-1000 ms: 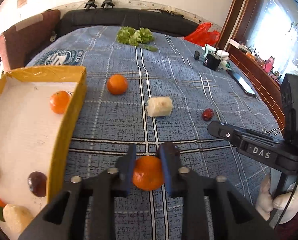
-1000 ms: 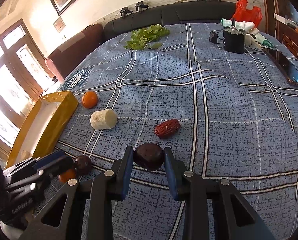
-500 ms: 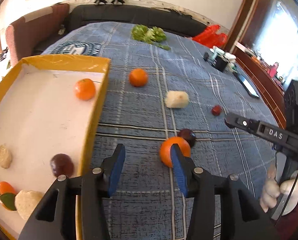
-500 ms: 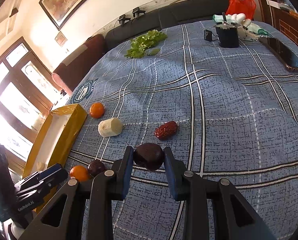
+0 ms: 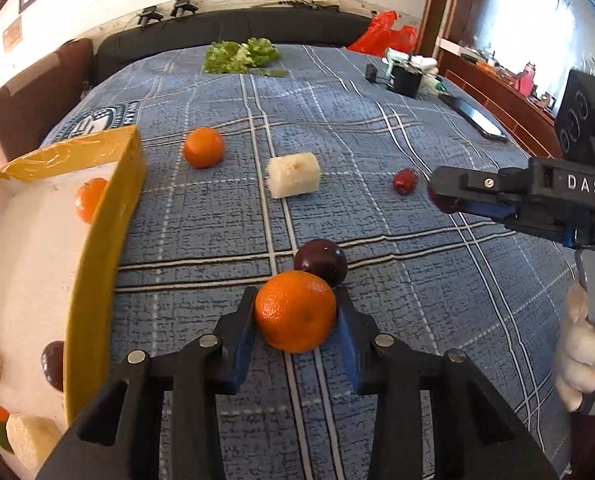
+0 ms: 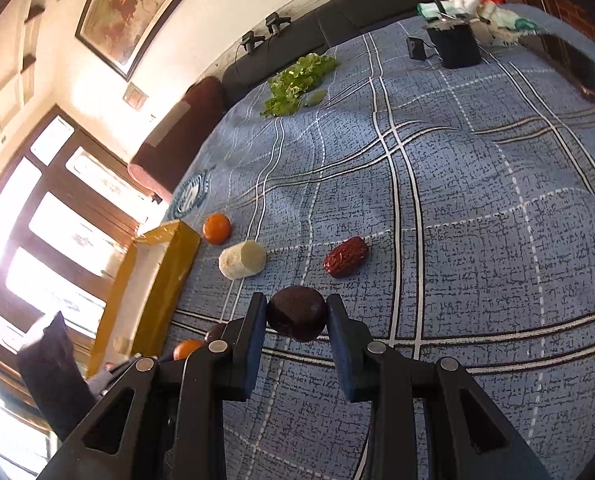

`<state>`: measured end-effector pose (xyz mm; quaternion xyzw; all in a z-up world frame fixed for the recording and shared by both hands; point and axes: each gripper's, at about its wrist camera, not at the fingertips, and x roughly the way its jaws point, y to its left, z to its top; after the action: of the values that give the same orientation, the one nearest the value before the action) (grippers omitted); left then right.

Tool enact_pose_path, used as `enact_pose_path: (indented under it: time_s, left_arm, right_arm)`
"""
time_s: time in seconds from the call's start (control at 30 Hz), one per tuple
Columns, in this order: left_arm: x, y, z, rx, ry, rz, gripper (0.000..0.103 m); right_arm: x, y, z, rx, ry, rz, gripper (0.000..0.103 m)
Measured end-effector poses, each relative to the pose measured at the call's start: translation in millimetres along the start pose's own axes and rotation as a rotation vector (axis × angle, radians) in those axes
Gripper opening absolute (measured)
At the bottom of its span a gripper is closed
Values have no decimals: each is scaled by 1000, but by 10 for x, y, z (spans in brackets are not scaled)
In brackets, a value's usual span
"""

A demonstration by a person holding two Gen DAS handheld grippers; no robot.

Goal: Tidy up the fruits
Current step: 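Carry the mandarin and plum into the yellow tray and open both grippers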

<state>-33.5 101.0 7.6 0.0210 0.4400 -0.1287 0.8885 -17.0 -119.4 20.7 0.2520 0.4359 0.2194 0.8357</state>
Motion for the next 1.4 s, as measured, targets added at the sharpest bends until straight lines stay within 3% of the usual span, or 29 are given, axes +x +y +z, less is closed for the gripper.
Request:
enact_pose_path:
  time_s: [0.17, 0.3, 0.5, 0.73, 0.9, 1.1, 1.17, 1.27, 1.37, 1.4]
  left_arm:
    - [-169, 94, -30, -62, -43, -19, 36]
    - [-416, 216, -56, -119, -84, -17, 36]
    - [-846, 721, -86, -214, -117, 85, 36]
    - [-1046, 1540, -82, -303, -92, 269, 36]
    - [-910, 2062, -163, -387, -41, 314, 36]
    - [-773, 2351, -224, -445, -7, 268, 36]
    - [-779, 2374, -206, -440, -13, 293, 36]
    - [-775, 2394, -207, -459, -7, 275, 38]
    - [-795, 2413, -210, -466, -17, 266, 55]
    - [-827, 2406, -218, -464, -32, 262, 56]
  right_arm:
    - [1, -157, 33, 83, 4, 67, 34]
    - [26, -83, 25, 60, 10, 74, 34]
    - [34, 182, -42, -26, -1, 15, 34]
    - [201, 1111, -246, -191, 68, 100, 34]
    - [615, 1765, -469, -313, 174, 139, 35]
    - [1089, 2230, -770, -408, 256, 122, 35]
    - [1194, 2310, -843, -430, 276, 101, 35]
    - [1237, 2433, -956, -493, 268, 57, 35]
    - [1306, 2484, -1048, -529, 270, 23, 35]
    - [1325, 2493, -1064, -535, 268, 13, 36]
